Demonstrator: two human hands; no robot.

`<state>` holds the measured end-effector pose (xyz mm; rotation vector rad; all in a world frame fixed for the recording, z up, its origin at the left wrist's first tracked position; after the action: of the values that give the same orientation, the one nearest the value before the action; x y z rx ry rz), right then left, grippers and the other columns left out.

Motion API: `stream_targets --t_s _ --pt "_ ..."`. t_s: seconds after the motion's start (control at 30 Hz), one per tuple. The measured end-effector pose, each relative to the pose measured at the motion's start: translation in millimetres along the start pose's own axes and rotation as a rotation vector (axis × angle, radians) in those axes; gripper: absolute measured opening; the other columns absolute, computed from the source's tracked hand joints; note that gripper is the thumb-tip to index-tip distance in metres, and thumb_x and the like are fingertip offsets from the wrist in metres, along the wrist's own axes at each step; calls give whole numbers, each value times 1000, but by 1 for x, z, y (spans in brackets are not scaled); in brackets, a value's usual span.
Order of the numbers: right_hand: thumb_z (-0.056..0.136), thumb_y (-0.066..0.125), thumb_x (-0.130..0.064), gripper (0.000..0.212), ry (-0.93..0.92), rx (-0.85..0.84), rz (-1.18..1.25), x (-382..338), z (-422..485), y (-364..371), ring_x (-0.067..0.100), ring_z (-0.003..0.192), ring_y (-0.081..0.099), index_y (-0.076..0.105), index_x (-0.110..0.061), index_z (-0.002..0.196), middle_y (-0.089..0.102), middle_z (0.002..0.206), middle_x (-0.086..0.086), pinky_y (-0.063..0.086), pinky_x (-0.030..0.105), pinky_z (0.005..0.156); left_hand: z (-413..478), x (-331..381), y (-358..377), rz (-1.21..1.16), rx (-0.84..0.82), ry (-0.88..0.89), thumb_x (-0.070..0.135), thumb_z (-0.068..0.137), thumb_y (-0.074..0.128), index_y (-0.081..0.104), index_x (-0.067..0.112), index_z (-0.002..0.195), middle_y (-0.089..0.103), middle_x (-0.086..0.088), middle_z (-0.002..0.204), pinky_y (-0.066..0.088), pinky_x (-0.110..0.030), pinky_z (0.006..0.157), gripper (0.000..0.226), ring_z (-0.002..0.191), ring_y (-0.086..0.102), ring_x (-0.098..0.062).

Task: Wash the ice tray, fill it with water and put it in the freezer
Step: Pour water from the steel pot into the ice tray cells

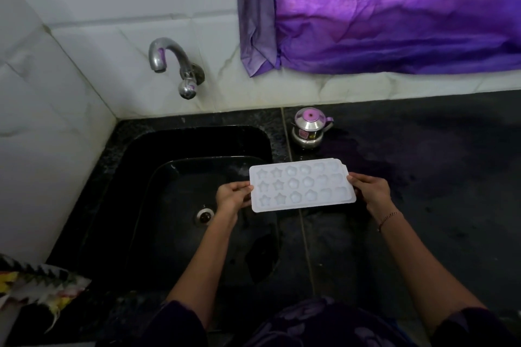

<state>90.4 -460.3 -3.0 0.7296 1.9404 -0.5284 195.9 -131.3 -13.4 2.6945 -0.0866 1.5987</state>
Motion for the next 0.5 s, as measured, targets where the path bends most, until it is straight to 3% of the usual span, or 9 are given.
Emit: stream_targets --t_s 0.1,0.2,0.5 --pt "82 69 -6 24 1 7 -10 -1 14 -23 8 55 64 67 0 105 69 83 7 55 17 52 -4 3 27 -2 5 18 -4 87 62 63 -9 106 65 -9 82 54 -17 48 19 68 62 -16" --pt "83 69 -6 24 -6 25 -37 -3 26 -43 15 70 65 67 -1 105 70 93 11 57 19 60 -6 1 49 11 36 20 -4 87 62 63 -9 106 66 -13 90 54 -17 49 20 67 61 -14" --pt "83 68 -7 22 -103 8 -132 -16 60 -69 12 70 66 68 -1 104 70 96 11 57 19 66 -4 -4 84 23 116 22 -4 86 64 65 -7 101 67 -22 103 55 -17 51 16 73 64 -20"
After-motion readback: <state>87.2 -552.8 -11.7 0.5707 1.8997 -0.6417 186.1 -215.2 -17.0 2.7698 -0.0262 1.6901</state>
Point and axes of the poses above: each hand's wrist, its own z-axis towards the middle knuckle, its own y-axis out of the palm, x = y × z, the point moved 7 cm from there along z, towards the middle knuckle
